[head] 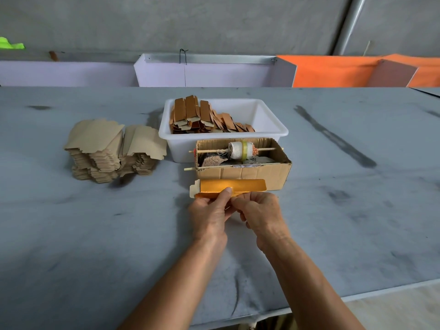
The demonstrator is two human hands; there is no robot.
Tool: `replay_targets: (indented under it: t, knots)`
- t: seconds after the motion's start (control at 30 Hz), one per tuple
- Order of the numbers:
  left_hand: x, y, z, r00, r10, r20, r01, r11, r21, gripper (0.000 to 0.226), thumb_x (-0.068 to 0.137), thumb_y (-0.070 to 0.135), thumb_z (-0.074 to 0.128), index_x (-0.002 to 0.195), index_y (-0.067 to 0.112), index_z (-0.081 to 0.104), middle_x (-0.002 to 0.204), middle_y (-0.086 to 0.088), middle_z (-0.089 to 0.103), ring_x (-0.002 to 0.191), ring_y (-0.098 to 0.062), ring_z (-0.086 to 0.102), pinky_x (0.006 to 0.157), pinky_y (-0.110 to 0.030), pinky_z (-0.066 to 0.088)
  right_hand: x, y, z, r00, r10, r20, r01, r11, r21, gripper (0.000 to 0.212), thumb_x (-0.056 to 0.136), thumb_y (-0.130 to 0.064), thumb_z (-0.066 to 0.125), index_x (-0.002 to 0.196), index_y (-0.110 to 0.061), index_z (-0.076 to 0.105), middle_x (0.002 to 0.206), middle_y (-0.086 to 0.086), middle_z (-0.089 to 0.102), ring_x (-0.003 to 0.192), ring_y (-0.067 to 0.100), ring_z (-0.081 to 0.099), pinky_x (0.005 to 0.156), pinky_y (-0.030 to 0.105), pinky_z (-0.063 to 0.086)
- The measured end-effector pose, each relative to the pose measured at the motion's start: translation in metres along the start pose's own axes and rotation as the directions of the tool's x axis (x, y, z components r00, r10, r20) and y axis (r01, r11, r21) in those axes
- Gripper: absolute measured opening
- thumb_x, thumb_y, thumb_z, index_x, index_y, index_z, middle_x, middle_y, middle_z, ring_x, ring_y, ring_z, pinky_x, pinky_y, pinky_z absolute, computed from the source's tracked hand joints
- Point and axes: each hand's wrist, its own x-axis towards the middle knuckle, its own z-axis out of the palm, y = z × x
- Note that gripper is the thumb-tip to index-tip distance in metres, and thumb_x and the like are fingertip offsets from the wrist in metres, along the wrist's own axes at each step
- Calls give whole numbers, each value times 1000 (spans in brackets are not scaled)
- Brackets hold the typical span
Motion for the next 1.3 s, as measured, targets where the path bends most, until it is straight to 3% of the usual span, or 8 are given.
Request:
replay_targets:
  t: [0.23,0.43,0.63,0.87,1.0,1.13,1.3]
  knots:
    - [0,0,0,995,4,-105,-1,1000,26,10,79,-4,65,74,5,62,69,-9,64,65,-21,63,60,-31,57,-6,4,8,999,-19,-41,18,1000,-4,30,82,-11,67,52,-13,61,46,-4,52,41,2,42,41,16,36]
    - [0,5,1,994,-24,-105,23,1000,-8,8,80,-1,65,84,4,62,70,-9,62,57,-17,60,47,-22,51,-9,11,13,994,-48,-97,52,998,34,36,82,-10,67,47,-17,61,40,-11,50,38,1,39,41,17,34]
    - [0,10,0,994,-97,-60,94,995,-41,9,81,0,63,81,9,59,80,-13,64,67,-20,62,58,-26,52,-9,15,11,981,-170,-91,168,985,-25,27,82,-9,68,57,-19,66,45,-14,56,43,-4,48,45,9,35]
    - [-3,12,2,989,-134,-58,132,991,-37,12,79,0,67,81,9,59,90,-16,66,75,-24,62,66,-32,50,-9,19,11,979,-145,-141,157,985,72,20,81,-13,72,61,-17,70,51,-10,62,47,-3,51,48,10,40]
    - [-4,12,3,990,-116,-79,117,993,4,15,77,1,70,69,8,59,74,-11,64,66,-22,60,61,-29,47,-13,18,10,979,-115,-166,138,981,135,16,80,-12,73,64,-14,71,52,-6,62,46,-2,51,49,12,44]
    - [-5,14,5,991,-100,-85,100,995,2,19,77,-1,69,66,10,58,54,-2,62,52,-15,57,47,-20,45,-18,10,10,993,-21,-118,62,936,347,10,80,-2,70,70,-2,71,49,-1,61,42,2,51,41,11,39]
    - [-8,16,4,993,-92,-74,92,996,3,15,77,-2,68,69,8,60,62,-6,62,57,-19,57,54,-25,45,-20,3,12,994,60,-89,-13,888,461,8,80,5,66,75,-1,65,58,6,63,45,5,56,41,11,39]
